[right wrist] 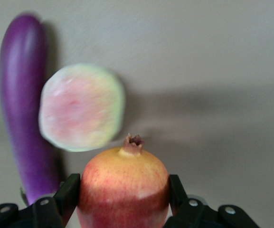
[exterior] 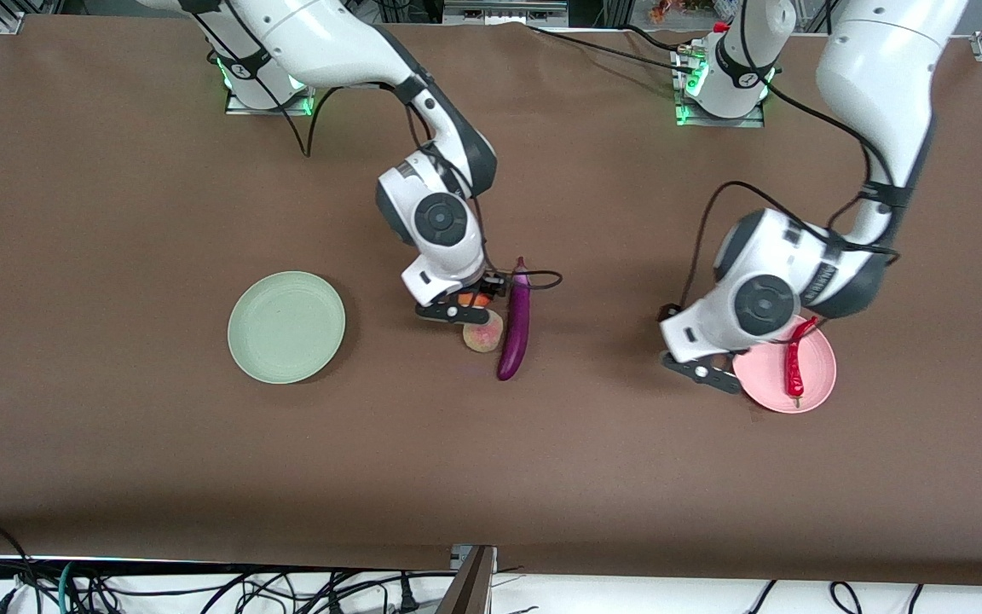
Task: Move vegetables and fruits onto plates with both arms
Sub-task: 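Carry the pomegranate to the green plate while the left gripper grasps the eggplant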
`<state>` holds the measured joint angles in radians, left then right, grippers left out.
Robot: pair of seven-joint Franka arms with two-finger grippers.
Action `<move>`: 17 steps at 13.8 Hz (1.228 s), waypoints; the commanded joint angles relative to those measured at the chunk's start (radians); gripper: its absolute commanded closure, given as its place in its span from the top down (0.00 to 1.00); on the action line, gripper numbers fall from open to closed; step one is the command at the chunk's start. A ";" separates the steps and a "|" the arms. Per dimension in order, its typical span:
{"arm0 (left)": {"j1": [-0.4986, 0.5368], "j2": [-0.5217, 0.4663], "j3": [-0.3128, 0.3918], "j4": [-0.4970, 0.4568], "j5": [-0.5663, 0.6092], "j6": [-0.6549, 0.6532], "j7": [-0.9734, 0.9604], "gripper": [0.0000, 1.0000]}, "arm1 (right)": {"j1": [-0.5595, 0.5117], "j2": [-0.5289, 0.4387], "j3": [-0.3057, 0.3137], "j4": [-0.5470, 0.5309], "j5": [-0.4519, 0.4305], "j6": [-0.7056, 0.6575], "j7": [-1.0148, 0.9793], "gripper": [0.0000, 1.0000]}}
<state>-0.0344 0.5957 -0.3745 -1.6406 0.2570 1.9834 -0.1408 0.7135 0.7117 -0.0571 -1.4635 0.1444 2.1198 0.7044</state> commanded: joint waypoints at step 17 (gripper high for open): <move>-0.299 0.205 0.017 -0.008 -0.114 0.491 -0.290 0.16 | -0.256 -0.112 -0.262 -0.250 0.046 0.052 -0.915 0.85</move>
<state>-0.3304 0.8002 -0.3668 -1.6478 0.1182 2.4627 -0.4154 0.4495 0.6248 -0.3262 -1.7241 0.1601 2.1798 -0.1986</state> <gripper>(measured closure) 0.123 0.154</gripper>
